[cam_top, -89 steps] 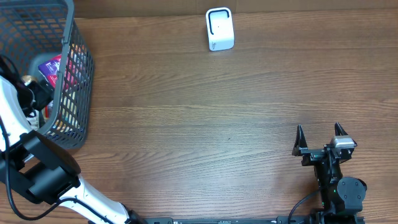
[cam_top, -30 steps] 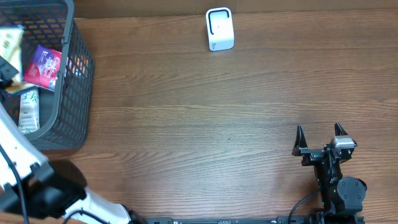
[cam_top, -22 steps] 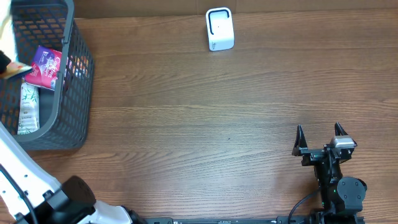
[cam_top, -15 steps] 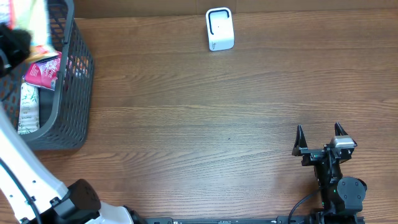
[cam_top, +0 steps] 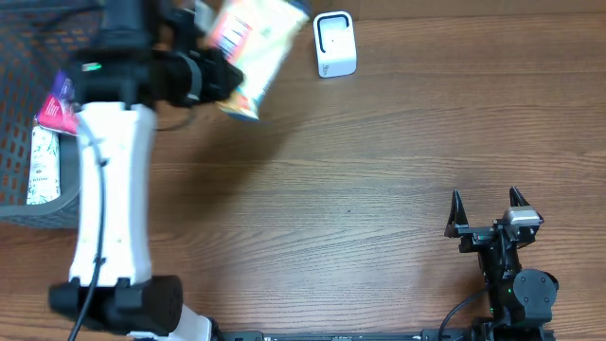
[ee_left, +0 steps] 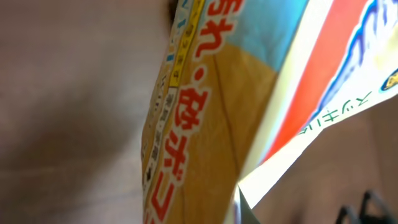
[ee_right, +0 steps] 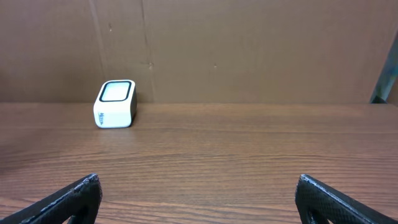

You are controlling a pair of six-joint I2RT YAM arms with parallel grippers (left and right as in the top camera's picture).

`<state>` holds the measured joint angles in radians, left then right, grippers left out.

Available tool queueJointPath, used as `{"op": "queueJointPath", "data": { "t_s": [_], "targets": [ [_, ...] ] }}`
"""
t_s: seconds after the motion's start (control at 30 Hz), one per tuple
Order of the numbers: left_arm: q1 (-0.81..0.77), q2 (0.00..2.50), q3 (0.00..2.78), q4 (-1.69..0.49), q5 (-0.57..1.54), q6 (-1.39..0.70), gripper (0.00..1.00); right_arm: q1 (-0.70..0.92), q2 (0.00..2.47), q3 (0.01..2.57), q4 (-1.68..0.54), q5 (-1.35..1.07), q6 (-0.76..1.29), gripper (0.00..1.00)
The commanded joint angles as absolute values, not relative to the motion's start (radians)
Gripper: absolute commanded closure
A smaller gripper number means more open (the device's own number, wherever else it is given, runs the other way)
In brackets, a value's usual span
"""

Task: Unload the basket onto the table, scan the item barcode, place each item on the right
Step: 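Lift the snack bag out and place it on the table near the scanner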

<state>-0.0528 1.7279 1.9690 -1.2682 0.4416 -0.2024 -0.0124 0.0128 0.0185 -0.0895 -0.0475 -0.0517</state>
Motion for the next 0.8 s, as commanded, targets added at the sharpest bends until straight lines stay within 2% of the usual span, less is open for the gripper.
{"op": "queueJointPath", "data": {
  "t_s": [0.0,0.17,0.43,0.47,0.5,0.57,0.6,0.63,0.7,0.77],
  "targets": [
    [-0.153,1.786,1.869,-1.252,0.322,-0.18,0.96,-0.009,0.003,0.008,-0.082,-0.046,-0.05,0.0],
    [-0.277,1.907,1.756,-1.196,0.303,-0.179,0.96,-0.009,0.003,0.008,-0.082,-0.046,-0.05,0.0],
    [-0.363,2.088,1.735,-1.156,0.304,-0.179,0.96,-0.009,0.003,0.008,-0.082,-0.046,-0.05,0.0],
    [-0.367,2.101,1.735,-1.155,0.304,-0.179,0.91,-0.009,0.003,0.008,-0.082,-0.046,-0.05,0.0],
    [-0.368,2.107,1.735,-1.155,0.304,-0.179,0.8,-0.009,0.003,0.008,-0.082,-0.046,-0.05,0.0],
    [-0.367,2.112,1.736,-1.156,0.304,-0.168,0.56,-0.009,0.003,0.008,-0.082,-0.046,-0.05,0.0],
    [-0.364,2.111,1.743,-1.162,0.304,-0.154,0.39,-0.009,0.003,0.008,-0.082,-0.046,-0.05,0.0],
    [-0.361,2.111,1.755,-1.177,0.303,-0.145,0.29,-0.009,0.003,0.008,-0.082,-0.046,-0.05,0.0],
    [-0.348,2.111,1.801,-1.22,0.302,-0.133,0.21,-0.009,0.003,0.008,-0.082,-0.046,-0.05,0.0],
    [-0.332,2.111,1.875,-1.28,0.291,-0.128,0.18,-0.009,0.003,0.008,-0.082,-0.046,-0.05,0.0]
  ]
}}
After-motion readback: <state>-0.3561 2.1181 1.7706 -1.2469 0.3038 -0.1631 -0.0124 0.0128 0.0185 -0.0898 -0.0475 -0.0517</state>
